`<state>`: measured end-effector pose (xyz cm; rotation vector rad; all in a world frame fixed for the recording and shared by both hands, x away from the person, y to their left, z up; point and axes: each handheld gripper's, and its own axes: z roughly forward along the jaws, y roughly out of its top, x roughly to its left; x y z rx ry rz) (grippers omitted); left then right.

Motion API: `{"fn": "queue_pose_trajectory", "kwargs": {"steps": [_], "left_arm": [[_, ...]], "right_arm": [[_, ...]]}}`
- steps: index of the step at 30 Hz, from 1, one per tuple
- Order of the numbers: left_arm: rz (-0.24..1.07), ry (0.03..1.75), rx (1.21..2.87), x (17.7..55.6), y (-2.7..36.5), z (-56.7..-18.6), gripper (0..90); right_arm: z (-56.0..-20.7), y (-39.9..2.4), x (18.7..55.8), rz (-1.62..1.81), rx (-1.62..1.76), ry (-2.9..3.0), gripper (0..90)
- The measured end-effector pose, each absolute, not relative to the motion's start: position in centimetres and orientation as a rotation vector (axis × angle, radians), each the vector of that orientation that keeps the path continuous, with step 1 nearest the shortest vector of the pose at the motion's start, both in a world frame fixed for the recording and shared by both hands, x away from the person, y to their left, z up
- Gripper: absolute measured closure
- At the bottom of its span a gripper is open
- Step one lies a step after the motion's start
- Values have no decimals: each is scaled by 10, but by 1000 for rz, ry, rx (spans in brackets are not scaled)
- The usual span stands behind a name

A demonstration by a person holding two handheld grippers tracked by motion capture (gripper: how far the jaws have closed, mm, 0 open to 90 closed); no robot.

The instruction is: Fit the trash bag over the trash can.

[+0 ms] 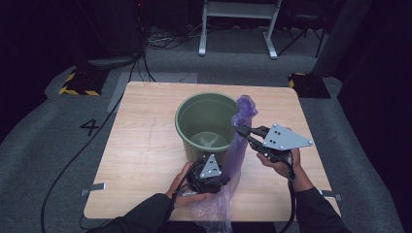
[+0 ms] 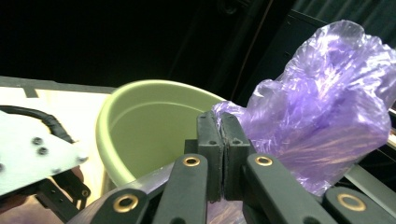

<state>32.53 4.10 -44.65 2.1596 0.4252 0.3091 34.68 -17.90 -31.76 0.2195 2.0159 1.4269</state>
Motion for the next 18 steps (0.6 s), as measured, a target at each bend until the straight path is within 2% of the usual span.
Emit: {"fn": "queue_pose_trajectory", "kwargs": {"steps": [1, 2, 8, 18], "left_arm": [[301, 414, 2162, 325, 43, -446, 607], [307, 404, 2154, 325, 47, -446, 673], [346, 377, 2133, 323, 65, -439, 797], [425, 353, 2061, 315, 103, -419, 852]], "right_arm": [[-316, -178, 346, 1430, 208, 2016, 893], [-314, -174, 345, 1437, 196, 2026, 893], [-308, -157, 349, 1447, 148, 2071, 891], [-309, -132, 384, 1408, 252, 2255, 870]]}}
